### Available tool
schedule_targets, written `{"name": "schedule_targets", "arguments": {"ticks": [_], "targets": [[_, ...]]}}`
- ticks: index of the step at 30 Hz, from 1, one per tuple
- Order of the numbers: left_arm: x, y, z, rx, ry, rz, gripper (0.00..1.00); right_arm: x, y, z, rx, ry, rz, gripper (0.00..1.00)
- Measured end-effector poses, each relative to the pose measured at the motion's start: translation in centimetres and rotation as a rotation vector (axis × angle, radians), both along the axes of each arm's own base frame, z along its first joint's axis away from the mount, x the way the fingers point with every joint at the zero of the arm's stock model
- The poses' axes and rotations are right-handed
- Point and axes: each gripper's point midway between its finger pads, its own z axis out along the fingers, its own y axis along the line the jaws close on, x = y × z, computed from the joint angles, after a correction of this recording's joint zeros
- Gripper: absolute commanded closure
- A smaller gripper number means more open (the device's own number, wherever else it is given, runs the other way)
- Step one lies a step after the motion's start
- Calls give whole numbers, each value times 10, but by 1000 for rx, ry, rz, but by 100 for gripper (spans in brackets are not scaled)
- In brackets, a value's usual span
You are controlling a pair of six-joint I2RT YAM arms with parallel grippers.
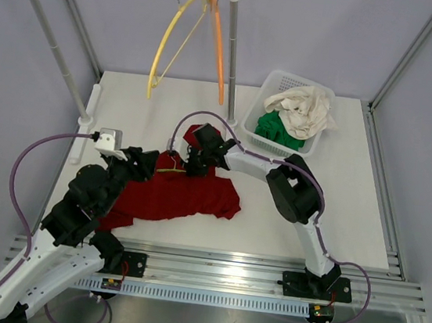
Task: Remove the t-shirt from the hanger
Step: Grab a hanger with a tshirt on it with the right arm
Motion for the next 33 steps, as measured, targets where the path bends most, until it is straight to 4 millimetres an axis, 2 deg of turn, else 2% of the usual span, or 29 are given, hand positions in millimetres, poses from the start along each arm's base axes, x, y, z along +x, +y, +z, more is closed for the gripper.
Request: {"name": "schedule_targets", "arguments": {"ticks": [7,13,24,33], "targets": [[0,-1,0,1,2,-3,44,-11,-29,6,43,-98,-64,100],[0,-3,-2,5,8,-15,44,-17,-51,24,86,-206,-113,100],[5,-17,-15,39,55,-64,44,-23,-65,55,188,-433,-159,100],[3,-30,-17,52,70,-138,43,-45,-74,100,274,-525,-138,100]]}}
